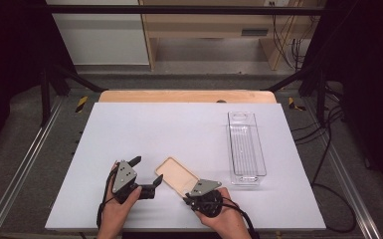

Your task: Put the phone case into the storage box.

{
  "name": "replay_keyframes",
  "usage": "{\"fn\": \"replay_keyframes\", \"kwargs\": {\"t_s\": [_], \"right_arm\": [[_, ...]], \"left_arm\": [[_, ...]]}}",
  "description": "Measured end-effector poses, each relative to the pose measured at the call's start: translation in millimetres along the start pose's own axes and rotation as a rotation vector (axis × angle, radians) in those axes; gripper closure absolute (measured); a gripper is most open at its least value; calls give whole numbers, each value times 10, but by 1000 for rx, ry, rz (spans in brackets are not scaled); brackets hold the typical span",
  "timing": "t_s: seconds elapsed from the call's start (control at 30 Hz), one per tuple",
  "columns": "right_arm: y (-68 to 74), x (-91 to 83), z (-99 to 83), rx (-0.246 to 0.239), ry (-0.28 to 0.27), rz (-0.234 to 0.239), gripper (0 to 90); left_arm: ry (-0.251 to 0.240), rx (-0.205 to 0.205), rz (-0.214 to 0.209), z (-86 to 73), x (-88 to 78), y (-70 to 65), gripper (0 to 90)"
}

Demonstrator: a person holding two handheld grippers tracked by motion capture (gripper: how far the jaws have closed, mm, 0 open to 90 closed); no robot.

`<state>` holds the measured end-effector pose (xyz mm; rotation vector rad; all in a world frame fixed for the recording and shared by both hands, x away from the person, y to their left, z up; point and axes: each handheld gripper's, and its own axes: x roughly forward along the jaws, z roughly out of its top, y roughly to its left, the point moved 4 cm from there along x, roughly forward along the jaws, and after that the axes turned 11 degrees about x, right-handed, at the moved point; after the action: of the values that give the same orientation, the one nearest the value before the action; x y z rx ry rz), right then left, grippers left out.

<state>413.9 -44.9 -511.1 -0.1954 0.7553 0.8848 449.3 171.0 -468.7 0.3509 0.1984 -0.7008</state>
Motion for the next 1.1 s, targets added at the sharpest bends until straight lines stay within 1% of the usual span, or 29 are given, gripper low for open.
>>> {"fn": "replay_keyframes", "kwargs": {"t_s": [0.13,0.2,0.27,0.4,0.53,0.57,0.63,0.7,0.77,0.8,0.87,0.9,1.03,1.1], "right_arm": [[13,10,-4,-9,-1,-13,794],[20,10,2,-16,-11,-22,769],[33,14,4,-24,-8,-26,766],[45,24,3,-44,-8,-40,799],[43,24,4,-42,-4,-37,804],[39,22,5,-35,0,-34,804],[41,21,10,-36,0,-43,801],[52,24,18,-40,-12,-51,775],[63,33,23,-48,-18,-42,794],[71,39,17,-46,-7,-46,801],[68,43,19,-43,-12,-55,825],[66,41,20,-45,-7,-51,844],[70,38,28,-48,1,-51,872],[56,23,31,-39,-3,-44,874]], "left_arm": [[-1,-8,5,-9,-3,13,42],[1,-8,8,-14,-8,26,42],[0,-12,9,-16,-8,30,42],[3,-13,8,-20,-5,32,42],[8,-8,5,-21,4,19,43],[9,-8,4,-22,7,14,43],[12,-5,5,-25,12,7,44],[15,-3,4,-28,15,1,44],[17,-1,3,-29,20,-6,44],[18,0,1,-30,23,-9,45],[21,2,0,-31,28,-15,45],[21,3,-1,-32,29,-18,45],[22,10,-2,-26,30,-28,46],[24,17,-3,-23,28,-30,47]]}}
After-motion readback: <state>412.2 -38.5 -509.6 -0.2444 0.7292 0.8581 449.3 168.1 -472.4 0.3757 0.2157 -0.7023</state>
